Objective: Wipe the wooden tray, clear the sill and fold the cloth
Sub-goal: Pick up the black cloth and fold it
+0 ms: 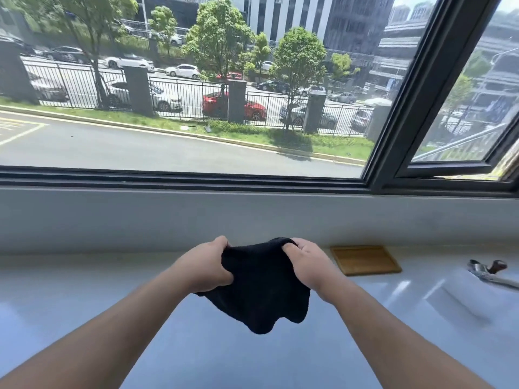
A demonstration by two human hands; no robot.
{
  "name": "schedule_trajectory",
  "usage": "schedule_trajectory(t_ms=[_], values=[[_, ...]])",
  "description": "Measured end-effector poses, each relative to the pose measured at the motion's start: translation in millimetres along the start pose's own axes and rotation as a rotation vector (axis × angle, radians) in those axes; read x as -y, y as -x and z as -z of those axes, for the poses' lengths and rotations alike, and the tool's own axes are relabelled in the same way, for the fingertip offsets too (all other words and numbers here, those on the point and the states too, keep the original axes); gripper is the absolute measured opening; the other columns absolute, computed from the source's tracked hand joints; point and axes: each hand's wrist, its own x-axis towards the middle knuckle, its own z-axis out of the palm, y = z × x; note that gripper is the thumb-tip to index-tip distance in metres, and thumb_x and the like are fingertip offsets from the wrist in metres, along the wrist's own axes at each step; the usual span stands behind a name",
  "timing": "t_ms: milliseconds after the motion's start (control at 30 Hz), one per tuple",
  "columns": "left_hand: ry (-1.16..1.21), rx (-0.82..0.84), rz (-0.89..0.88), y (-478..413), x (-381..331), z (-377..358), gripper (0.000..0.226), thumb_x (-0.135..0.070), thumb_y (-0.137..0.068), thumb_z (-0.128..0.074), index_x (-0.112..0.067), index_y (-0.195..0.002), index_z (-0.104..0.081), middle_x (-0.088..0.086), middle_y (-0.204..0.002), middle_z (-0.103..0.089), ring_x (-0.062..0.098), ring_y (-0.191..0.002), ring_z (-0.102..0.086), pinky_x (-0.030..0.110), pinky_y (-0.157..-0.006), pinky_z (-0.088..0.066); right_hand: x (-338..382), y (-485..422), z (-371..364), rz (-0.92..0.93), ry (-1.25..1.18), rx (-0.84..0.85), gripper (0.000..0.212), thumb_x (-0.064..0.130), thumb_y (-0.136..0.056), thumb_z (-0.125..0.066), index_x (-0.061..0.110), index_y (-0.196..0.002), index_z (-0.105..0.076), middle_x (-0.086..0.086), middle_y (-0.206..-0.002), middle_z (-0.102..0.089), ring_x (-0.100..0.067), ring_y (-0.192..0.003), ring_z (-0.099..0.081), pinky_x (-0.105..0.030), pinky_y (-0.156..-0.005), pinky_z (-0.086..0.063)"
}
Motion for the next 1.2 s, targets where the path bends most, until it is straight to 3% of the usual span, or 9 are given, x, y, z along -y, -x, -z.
schedule_trajectory(t_ms=[167, 233, 367, 500, 567, 733, 900, 1067, 1200], values=[[0.193, 0.011, 0.075, -12, 8, -3, 0.021, -0.030, -0.064, -0.064, -0.013, -0.075, -0.062, -0.004, -0.061, -0.065, 0.017, -0.051, -0.059, 0.031, -0.055, -0.047, -2, -3, 16, -0.083, -0.246, 0.058, 0.042, 0.046, -0.099, -0.047, 0.013, -0.104, -0.074, -0.010, -0.099, -0.080, -0.031, -0.096, -0.075, -0.045, -0.085, -0.056], [0.373, 0.052, 0.113, -15, 7, -2, 0.020, -0.040, -0.066, -0.070, -0.021, -0.063, -0.066, -0.008, -0.059, -0.065, 0.014, -0.057, -0.061, 0.033, -0.069, -0.048, -2, -7, 19, -0.096, -0.380, 0.072, 0.041, 0.046, -0.103, -0.047, 0.019, -0.112, -0.076, -0.007, -0.110, -0.082, -0.029, -0.110, -0.074, -0.046, -0.098, -0.057], [0.852, 0.122, 0.141, -19, -2, -11, 0.041, -0.057, -0.076, -0.078, -0.033, -0.109, -0.083, -0.009, -0.111, -0.082, 0.018, -0.111, -0.069, 0.048, -0.108, -0.040, -6, -15, 34, -0.150, -0.592, 0.123, 0.065, 0.078, -0.093, -0.046, 0.029, -0.127, -0.071, -0.002, -0.123, -0.079, -0.028, -0.120, -0.070, -0.051, -0.103, -0.056], [1.039, 0.060, 0.141, -28, -33, -22, 0.045, -0.065, -0.082, -0.075, -0.034, -0.114, -0.082, 0.001, -0.116, -0.082, 0.018, -0.096, -0.080, 0.042, -0.085, -0.051, -9, -22, 56, -0.246, -0.766, 0.344, 0.106, 0.102, -0.071, -0.035, 0.025, -0.133, -0.073, -0.011, -0.137, -0.072, -0.035, -0.130, -0.064, -0.063, -0.115, -0.040], [1.062, 0.082, 0.178, -34, -45, -26, 0.052, -0.073, -0.080, -0.073, -0.036, -0.115, -0.082, 0.000, -0.115, -0.082, 0.017, -0.097, -0.080, 0.040, -0.080, -0.054, -10, -25, 64, -0.242, -0.806, 0.424, 0.094, 0.092, -0.082, -0.044, 0.019, -0.135, -0.072, -0.015, -0.140, -0.069, -0.037, -0.132, -0.062, -0.061, -0.120, -0.035], [1.031, 0.225, 0.182, -43, -54, -40, 0.070, -0.066, -0.071, -0.085, -0.023, -0.126, -0.078, 0.009, -0.130, -0.076, 0.028, -0.116, -0.074, 0.041, -0.089, -0.056, -16, -34, 72, -0.109, -0.780, 0.496, 0.032, 0.018, -0.100, -0.060, 0.001, -0.120, -0.077, -0.023, -0.133, -0.071, -0.035, -0.123, -0.069, -0.052, -0.117, -0.043], [1.139, 0.301, 0.133, -49, -63, -60, 0.077, -0.078, -0.082, -0.069, -0.024, -0.137, -0.071, 0.013, -0.139, -0.070, 0.033, -0.129, -0.066, 0.046, -0.103, -0.051, 2, -37, 75, -0.071, -0.850, 0.501, 0.041, 0.015, -0.105, -0.050, -0.012, -0.134, -0.063, -0.027, -0.131, -0.068, -0.039, -0.121, -0.066, -0.049, -0.109, -0.051], [1.212, 0.351, 0.155, -51, -73, -80, 0.115, -0.102, -0.068, -0.050, -0.015, -0.140, -0.069, 0.013, -0.129, -0.070, 0.027, -0.122, -0.062, 0.045, -0.103, -0.052, 16, -41, 86, -0.032, -0.987, 0.488, 0.044, 0.016, -0.103, -0.053, -0.013, -0.135, -0.060, -0.029, -0.130, -0.064, -0.040, -0.117, -0.065, -0.053, -0.112, -0.048], [1.260, 0.336, 0.098, -56, -79, -76, 0.073, -0.067, -0.082, -0.074, -0.018, -0.136, -0.072, 0.009, -0.129, -0.074, 0.025, -0.114, -0.071, 0.045, -0.099, -0.057, 7, -51, 107, -0.062, -1.036, 0.405, 0.043, 0.016, -0.100, -0.054, -0.007, -0.136, -0.061, -0.028, -0.124, -0.065, -0.039, -0.107, -0.068, -0.048, -0.090, -0.057]])
